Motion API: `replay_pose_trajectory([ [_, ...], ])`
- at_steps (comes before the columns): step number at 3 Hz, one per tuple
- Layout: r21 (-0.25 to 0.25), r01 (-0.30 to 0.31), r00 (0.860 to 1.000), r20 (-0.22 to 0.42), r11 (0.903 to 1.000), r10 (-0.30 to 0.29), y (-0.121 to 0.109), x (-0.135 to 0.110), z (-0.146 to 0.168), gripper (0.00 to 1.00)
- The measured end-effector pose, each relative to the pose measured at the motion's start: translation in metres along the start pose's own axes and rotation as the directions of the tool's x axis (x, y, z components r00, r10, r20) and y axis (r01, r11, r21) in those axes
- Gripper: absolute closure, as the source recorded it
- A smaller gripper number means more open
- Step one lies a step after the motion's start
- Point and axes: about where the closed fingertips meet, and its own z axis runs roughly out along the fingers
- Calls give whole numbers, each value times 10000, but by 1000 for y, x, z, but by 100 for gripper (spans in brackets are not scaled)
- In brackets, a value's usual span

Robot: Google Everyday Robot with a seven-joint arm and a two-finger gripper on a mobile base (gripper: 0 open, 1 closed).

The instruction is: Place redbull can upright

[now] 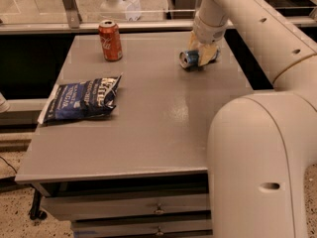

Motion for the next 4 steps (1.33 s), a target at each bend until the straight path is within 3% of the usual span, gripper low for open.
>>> replay_pose_trajectory([
  [1, 4, -75, 9999, 148, 10000, 75, -1, -7, -10, 85],
  [2, 38, -408, 9972, 634, 9992, 404, 2, -18, -27, 100],
  [3, 530, -1100, 9811, 1658, 9925, 999, 5, -31, -54, 100],
  [4, 1554, -2246, 9322, 3218, 9620, 1656, 13, -38, -92, 100],
])
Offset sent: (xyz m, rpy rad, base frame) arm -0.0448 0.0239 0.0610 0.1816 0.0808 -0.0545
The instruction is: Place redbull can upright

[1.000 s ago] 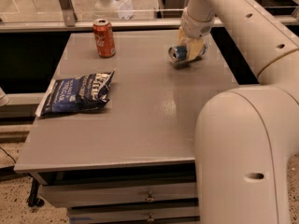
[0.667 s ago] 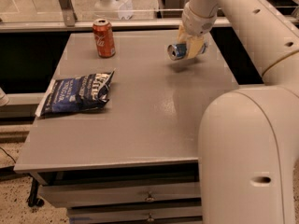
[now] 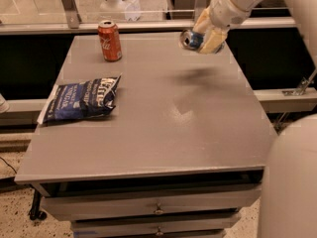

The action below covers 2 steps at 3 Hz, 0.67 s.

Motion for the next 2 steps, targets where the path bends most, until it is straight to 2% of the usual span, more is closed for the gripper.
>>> replay_pose_trajectory([
  [1, 1359, -845, 9840, 1676, 9871, 611, 6, -15, -34, 100],
  [2, 2422, -2187, 9256, 3583, 9453, 1224, 16, -21, -60, 100],
])
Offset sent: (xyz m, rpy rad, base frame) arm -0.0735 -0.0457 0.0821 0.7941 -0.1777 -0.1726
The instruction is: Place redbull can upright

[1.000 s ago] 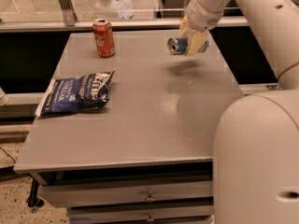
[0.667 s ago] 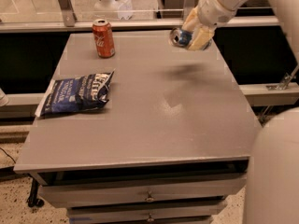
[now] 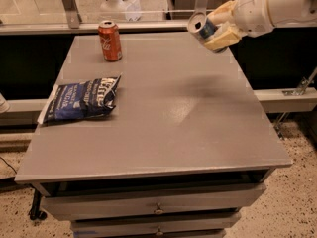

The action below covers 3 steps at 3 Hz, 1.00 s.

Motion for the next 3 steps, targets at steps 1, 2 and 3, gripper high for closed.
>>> replay_pose_trajectory([
  [1, 1107, -1377, 9813, 1501, 9843, 1204, 4, -2, -23, 100],
  [2, 1367, -1614, 9752, 1740, 9774, 1367, 2, -3, -33, 100],
  [3, 1337, -1593, 9756, 1728, 9781, 1353, 2, -3, -31, 100],
])
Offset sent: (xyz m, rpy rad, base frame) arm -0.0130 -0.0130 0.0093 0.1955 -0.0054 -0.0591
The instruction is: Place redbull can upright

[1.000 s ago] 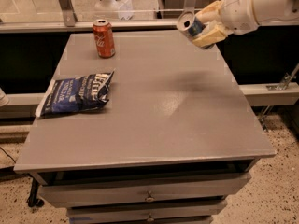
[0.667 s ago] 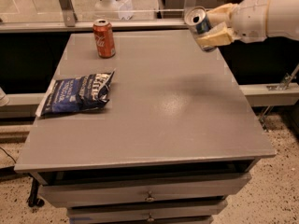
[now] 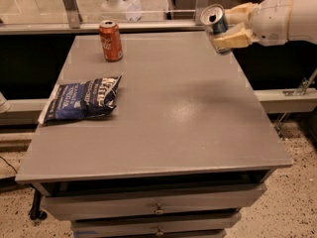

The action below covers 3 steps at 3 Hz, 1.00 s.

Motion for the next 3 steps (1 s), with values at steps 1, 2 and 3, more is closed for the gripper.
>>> replay_pose_trajectory([
  [1, 7, -757, 9942, 769, 9971, 754, 3, -2, 6, 100],
  [2, 190, -2130, 9556, 2123, 9769, 2042, 10, -2, 8, 100],
  [3, 194, -3083, 9137, 2842, 9511, 2904, 20, 1, 6, 100],
])
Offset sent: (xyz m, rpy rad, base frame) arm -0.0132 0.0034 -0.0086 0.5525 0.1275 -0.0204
